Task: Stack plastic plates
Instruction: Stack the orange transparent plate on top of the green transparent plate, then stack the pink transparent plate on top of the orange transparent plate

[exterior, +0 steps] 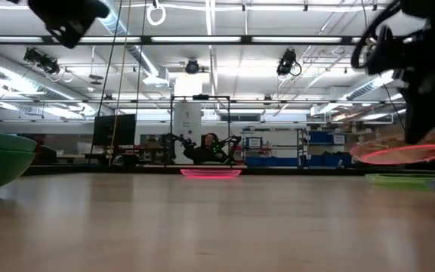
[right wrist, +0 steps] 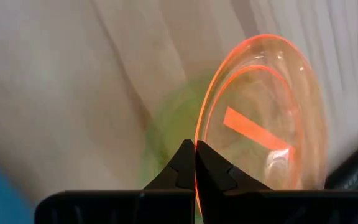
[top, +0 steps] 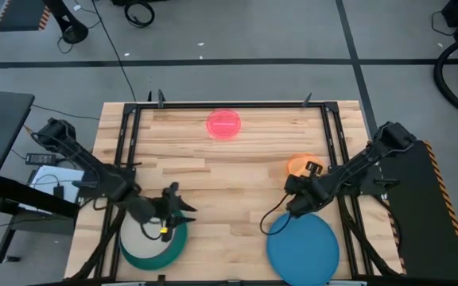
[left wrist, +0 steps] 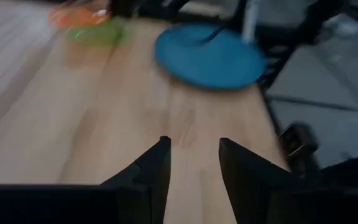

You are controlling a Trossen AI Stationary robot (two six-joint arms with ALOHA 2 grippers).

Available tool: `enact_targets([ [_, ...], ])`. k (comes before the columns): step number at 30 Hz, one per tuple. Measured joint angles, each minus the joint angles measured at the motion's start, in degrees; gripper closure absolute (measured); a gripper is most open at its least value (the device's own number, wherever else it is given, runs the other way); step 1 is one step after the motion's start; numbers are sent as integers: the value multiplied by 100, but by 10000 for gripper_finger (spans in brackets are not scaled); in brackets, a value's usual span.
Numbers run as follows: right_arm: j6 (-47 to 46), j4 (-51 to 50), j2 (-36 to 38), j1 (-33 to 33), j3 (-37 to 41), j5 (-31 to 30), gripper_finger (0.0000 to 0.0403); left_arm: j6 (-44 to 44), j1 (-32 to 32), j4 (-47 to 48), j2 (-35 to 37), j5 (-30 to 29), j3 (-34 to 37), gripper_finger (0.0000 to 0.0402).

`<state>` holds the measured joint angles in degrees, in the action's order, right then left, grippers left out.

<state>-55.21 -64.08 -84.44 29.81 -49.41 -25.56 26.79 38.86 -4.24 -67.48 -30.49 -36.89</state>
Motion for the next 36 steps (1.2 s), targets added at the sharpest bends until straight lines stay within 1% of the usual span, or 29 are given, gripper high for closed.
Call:
enact_targets([
  [2, -112, 168, 4, -11, 194, 35, 397, -318, -237, -645, 2, 284, 247, 260],
  [8, -372, 544, 2, -7, 553, 253, 390, -781, -830, -630, 212, 690, 231, 260],
  [10, -382, 595, -2, -9, 609, 385, 384, -861, -967, -381, 399, 853, 135, 260],
  [12, -382, 712, -29, -41, 618, 568, 371, -983, -1049, 85, 682, 948, -63, 260],
  [16, -301, 627, -16, -235, 439, 898, 326, -1329, -1079, 1071, 1249, 954, -527, 260],
  [18, -114, 552, 27, -355, 234, 870, 301, -1569, -1097, 1228, 1460, 938, -690, 260],
  [19, 49, 558, 35, -421, 113, 762, 290, -1727, -1116, 1238, 1573, 912, -721, 260],
  [21, 512, 605, 39, -549, -172, 416, 270, -2078, -1178, 1256, 1740, 888, -724, 260],
  [24, 1552, 948, 33, -830, -586, -215, 250, -2465, -1484, 1283, 1825, 899, -633, 260],
  [26, 2426, 1457, 28, -1126, -744, -558, 241, -2495, -1796, 1311, 1821, 913, -553, 260],
  [28, 3460, 2323, 28, -1505, -771, -716, 236, -2500, -2163, 1317, 1809, 1192, -442, 260],
  [30, 4413, 3125, 0, -1977, -771, -611, 234, -2497, -2530, 1303, 1800, 1623, -288, 260],
  [32, 5340, 3931, -137, -2508, -782, -187, 234, -2464, -2835, 1313, 1799, 1882, -138, 260],
  [34, 6180, 4534, -361, -3023, -782, 233, 235, -2449, -3034, 1322, 1814, 1919, -38, 260],
  [36, 7002, 4872, -686, -3463, -916, 589, 235, -2449, -3155, 1368, 1834, 1918, 7, 260],
])
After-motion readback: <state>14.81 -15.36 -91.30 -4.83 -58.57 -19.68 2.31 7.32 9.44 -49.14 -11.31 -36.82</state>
